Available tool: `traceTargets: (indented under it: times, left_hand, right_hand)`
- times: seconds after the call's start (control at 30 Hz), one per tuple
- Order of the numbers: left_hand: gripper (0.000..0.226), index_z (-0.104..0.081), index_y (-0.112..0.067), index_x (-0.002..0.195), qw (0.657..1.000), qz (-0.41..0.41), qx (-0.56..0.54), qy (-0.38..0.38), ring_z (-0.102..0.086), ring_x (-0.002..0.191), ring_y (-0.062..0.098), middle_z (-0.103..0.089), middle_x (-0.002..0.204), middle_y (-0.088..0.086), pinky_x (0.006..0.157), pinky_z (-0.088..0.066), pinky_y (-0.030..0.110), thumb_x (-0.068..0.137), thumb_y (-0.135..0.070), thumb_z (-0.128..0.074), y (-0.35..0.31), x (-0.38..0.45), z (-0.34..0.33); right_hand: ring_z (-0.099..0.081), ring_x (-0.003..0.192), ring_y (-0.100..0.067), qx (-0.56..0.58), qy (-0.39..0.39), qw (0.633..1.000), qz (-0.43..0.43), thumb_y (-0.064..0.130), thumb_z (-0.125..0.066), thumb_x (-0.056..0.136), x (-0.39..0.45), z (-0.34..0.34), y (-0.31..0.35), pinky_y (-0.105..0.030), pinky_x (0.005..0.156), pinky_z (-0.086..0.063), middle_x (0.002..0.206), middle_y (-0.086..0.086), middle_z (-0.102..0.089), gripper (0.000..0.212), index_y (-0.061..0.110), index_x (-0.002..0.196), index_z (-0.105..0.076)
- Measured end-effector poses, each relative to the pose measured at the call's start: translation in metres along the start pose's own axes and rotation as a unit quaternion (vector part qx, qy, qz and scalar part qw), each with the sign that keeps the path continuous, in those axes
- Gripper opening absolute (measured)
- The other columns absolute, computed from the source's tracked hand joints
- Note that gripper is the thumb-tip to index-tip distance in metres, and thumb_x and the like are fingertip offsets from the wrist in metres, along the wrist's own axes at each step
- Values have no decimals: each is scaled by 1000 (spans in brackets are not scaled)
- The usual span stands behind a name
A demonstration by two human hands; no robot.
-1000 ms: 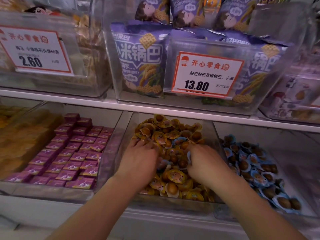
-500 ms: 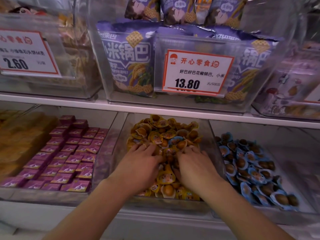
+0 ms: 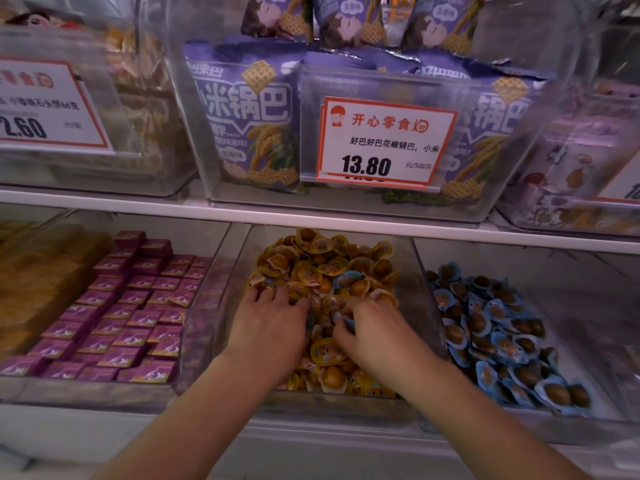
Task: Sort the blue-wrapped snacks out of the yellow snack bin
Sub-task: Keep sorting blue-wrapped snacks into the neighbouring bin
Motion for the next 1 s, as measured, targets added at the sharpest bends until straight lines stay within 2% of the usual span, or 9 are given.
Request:
traceTargets:
  times: [0.13, 0.23, 0.3, 0.47, 0.57, 0.7, 0.8, 0.9, 1.0]
  left_hand:
    - [41, -56, -32, 130, 1000, -3, -8, 5, -48, 122, 28, -52, 134, 8, 106, -27, 45, 97, -50, -39, -2, -1, -3]
    - [42, -55, -36, 128, 998, 11, -61, 26, -45, 124, 27, -49, 133, 5, 104, -28, 44, 92, -54, -45, 2, 0, -4]
    - [39, -53, -39, 121, 993, 15, -108, 33, -45, 123, 25, -47, 127, 1, 102, -30, 43, 86, -56, -51, 6, 1, -3]
    - [33, -49, -35, 119, 988, -95, -117, 32, -45, 121, 23, -49, 126, -7, 98, -34, 41, 87, -44, -49, 6, -3, 2]
    - [33, -47, -30, 120, 983, -95, -154, 45, -46, 121, 25, -56, 125, -7, 97, -34, 40, 87, -36, -48, 7, -3, 0]
    - [42, -52, -28, 128, 984, -77, -144, 68, -42, 125, 24, -48, 128, -1, 102, -35, 42, 89, -44, -51, 7, 3, -1]
    - [34, -57, -32, 113, 986, -80, -143, 29, -44, 119, 21, -48, 120, -3, 99, -36, 39, 84, -49, -56, 12, 1, 3]
    - [22, -47, -34, 96, 984, -101, -146, 3, -46, 115, 16, -52, 113, -11, 93, -36, 35, 84, -51, -56, 15, -4, 5]
    - [18, -48, -35, 98, 984, -106, -140, -8, -49, 115, 15, -59, 112, -14, 96, -34, 36, 88, -48, -55, 13, -5, 9]
  right_hand:
    - [-53, 72, -11, 65, -44, 997, -15, 35, -53, 94, 2, 4, -8, -18, 52, -35, 73, 5, -58, 20, 19, 90, -65]
    - [-50, 67, -7, 70, -32, 997, -10, 36, -53, 93, 1, -2, -5, -21, 53, -40, 69, 8, -55, 20, 22, 86, -65]
    - [-48, 65, -2, 73, -30, 997, -8, 36, -53, 93, 0, -8, -2, -15, 49, -33, 65, 10, -52, 20, 23, 81, -63]
    - [-46, 66, 4, 92, -45, 995, -21, 38, -53, 94, 1, -7, -2, -12, 50, -30, 66, 14, -52, 15, 31, 81, -58]
    - [-50, 65, 2, 107, -45, 993, -33, 37, -53, 94, 3, -3, -2, -11, 51, -32, 66, 13, -55, 14, 32, 82, -57]
    - [-54, 64, -5, 117, -54, 991, -37, 35, -54, 94, 3, -1, 0, -14, 52, -31, 65, 7, -58, 19, 25, 78, -60]
    - [-55, 65, -6, 127, -49, 990, -41, 35, -54, 94, 1, 1, 0, -19, 51, -33, 65, 6, -58, 20, 25, 78, -59]
    - [-56, 66, -9, 137, -41, 989, -46, 37, -53, 95, 0, 4, 0, -31, 56, -39, 66, 2, -61, 23, 22, 81, -63]
    - [-58, 61, -9, 159, -36, 985, -58, 37, -54, 95, -1, 7, 2, -30, 53, -42, 65, 2, -62, 22, 23, 80, -63]
Point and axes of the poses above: each hand's wrist, its own x-axis towards the middle knuckle, its own z-axis out of the back of the hand, y = z × x, the point moved 2 cm from there along x, towards the middle knuckle
